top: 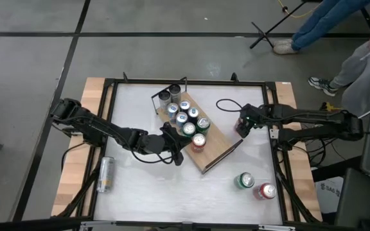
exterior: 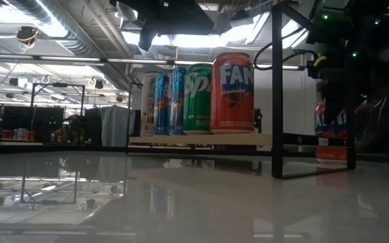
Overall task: Place canned beverage on shelf
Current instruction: Put the top red soda can on the shelf aligned with the other red soda can
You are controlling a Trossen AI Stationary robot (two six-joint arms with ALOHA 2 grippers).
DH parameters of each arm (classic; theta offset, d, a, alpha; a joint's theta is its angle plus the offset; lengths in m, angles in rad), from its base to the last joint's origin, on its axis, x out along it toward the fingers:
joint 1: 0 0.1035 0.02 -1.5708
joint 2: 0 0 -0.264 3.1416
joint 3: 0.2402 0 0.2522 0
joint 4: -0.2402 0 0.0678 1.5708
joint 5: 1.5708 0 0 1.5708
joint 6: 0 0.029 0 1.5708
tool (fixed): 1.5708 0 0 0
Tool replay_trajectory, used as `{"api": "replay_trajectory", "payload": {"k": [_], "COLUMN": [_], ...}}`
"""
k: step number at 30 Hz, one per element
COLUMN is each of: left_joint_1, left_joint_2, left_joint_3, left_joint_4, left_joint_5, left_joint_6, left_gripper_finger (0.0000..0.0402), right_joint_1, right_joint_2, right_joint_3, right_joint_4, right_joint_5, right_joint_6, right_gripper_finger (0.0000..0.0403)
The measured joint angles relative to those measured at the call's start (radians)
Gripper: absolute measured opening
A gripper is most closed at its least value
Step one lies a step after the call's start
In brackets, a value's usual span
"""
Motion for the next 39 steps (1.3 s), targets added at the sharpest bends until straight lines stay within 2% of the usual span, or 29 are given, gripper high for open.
{"api": "replay_trajectory", "payload": {"k": [4,5,8,18,26,32,39], "left_joint_1": [0.000,0.000,0.000,0.000,0.000,0.000,0.000], "left_joint_2": [0.000,0.000,0.000,0.000,0.000,0.000,0.000], "left_joint_3": [0.000,0.000,0.000,0.000,0.000,0.000,0.000], "left_joint_4": [0.000,0.000,0.000,0.000,0.000,0.000,0.000], "left_joint_5": [0.000,-0.001,-0.002,-0.004,-0.004,-0.005,-0.005], "left_joint_6": [0.000,0.000,0.000,0.000,0.002,0.002,0.002], "left_gripper_finger": [0.0049,0.0049,0.0049,0.0049,0.0049,0.0049,0.0049], "right_joint_1": [0.000,0.000,0.000,0.000,0.001,0.019,0.146], "right_joint_2": [0.000,0.000,0.002,0.003,0.077,0.174,0.247], "right_joint_3": [0.000,0.000,0.015,0.233,0.385,0.415,0.415], "right_joint_4": [0.056,0.075,0.108,0.073,0.075,0.072,0.068], "right_joint_5": [-0.053,-0.076,-0.144,-0.166,-0.308,-0.404,-0.380], "right_joint_6": [-0.056,-0.071,-0.125,-0.305,-0.441,-0.524,-0.634], "right_gripper_finger": [0.0276,0.0275,0.0275,0.0286,0.0283,0.0286,0.0288]}}
